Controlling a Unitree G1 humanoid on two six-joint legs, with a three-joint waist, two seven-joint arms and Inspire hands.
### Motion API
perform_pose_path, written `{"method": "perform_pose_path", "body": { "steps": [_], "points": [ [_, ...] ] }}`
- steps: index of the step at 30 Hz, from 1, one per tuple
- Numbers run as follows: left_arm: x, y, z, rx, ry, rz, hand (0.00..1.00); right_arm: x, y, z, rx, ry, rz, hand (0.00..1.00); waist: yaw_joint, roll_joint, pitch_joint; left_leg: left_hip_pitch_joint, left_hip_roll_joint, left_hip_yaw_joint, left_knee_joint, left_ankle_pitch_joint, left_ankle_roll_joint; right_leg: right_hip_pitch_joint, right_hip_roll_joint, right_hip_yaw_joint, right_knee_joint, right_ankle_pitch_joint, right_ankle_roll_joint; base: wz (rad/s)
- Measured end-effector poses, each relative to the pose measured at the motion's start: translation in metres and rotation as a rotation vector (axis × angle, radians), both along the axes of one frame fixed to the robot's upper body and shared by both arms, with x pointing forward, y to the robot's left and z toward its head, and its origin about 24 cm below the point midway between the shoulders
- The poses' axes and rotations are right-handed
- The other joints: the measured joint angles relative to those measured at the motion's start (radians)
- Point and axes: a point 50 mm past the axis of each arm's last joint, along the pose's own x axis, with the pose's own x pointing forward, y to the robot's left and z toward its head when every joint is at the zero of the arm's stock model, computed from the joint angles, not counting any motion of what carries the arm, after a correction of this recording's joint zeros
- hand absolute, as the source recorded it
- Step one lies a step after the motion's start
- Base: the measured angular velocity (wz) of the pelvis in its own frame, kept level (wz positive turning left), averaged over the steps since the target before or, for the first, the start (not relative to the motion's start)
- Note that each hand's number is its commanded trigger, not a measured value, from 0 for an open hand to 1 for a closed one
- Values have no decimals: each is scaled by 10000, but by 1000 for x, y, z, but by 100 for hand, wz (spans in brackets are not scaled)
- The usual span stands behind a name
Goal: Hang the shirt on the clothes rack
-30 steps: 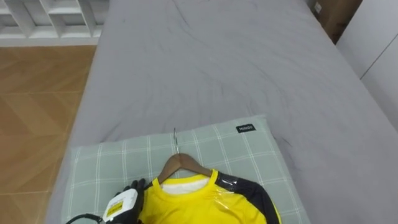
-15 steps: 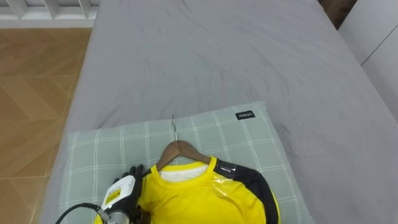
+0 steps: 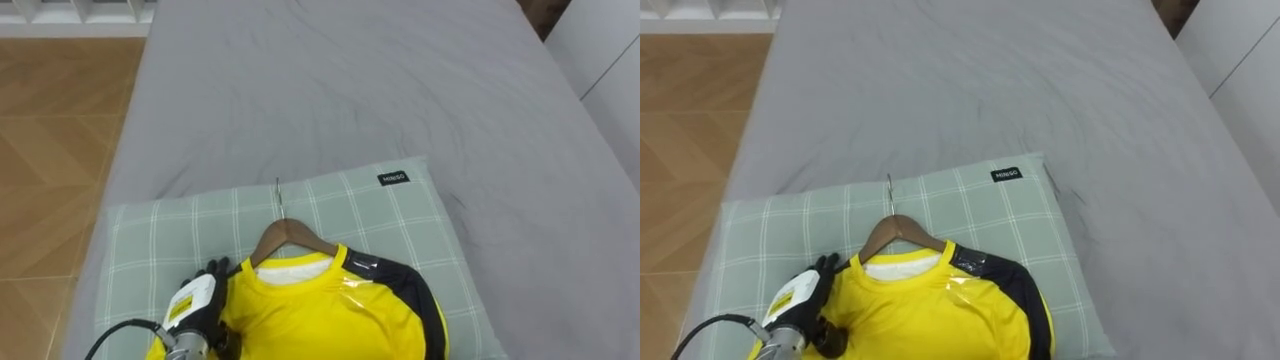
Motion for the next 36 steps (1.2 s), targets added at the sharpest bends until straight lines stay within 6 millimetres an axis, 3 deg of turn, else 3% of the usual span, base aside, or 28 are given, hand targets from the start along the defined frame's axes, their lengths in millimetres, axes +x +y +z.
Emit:
{"method": "perform_pose_path", "body": {
  "steps": [10, 19, 36],
  "points": [
    [13, 15, 15, 418, -553, 473, 100, 0, -1, 0, -22, 36, -29, 0, 2, -24, 9, -3, -19, 5, -12, 2, 1, 14, -17, -4, -34, 0, 0, 0],
    [5, 10, 3, 299, 247, 509, 100, 0, -1, 0, 3, 12, -45, 0, -10, -65, 30, -38, -17, 16, -19, 3, 0, 4, -18, -8, -33, 0, 0, 0],
    [4, 11, 3, 112, 312, 630, 100, 0, -1, 0, -16, 27, -53, 0, -7, -65, 29, -72, -12, 1, 24, 4, 3, -4, -20, -27, -5, 0, 0, 0]
  ]
}}
